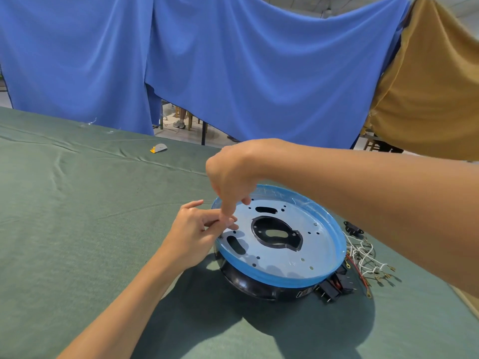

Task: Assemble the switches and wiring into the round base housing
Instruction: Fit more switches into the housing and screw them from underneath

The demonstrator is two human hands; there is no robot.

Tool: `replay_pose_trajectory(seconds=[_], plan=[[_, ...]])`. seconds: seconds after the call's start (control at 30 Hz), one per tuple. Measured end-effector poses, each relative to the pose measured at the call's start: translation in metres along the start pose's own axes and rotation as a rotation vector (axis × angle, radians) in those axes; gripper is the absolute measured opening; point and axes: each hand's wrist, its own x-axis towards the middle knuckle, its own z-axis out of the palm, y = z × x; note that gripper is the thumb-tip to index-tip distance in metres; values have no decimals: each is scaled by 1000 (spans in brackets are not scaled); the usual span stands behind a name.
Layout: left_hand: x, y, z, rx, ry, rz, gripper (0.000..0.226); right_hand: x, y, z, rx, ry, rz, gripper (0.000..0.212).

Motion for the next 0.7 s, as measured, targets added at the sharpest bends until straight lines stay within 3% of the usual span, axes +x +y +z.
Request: replay_pose_trajectory(seconds=[0.1, 0.2, 0.37, 0.47, 0.63, 0.7], plan=[[0, 1, 0, 19, -3, -1, 16, -3, 4, 1, -177, 155, -140, 21], [0, 0, 0, 2, 1, -3, 16, 1, 4, 6, -171, 176, -155, 36], [0, 0, 1, 2, -11, -3, 15, 11, 0, 3, 83, 9, 24, 31], [0, -1, -1, -18, -15, -3, 16, 10, -4, 0, 124, -57, 38, 28], [0, 0, -1, -12, -20, -7, 18, -2, 0, -3, -162, 152, -150, 14], [0, -2, 0, -7, -12, -2, 17, -3, 2, -1, -223, 201, -199, 19]])
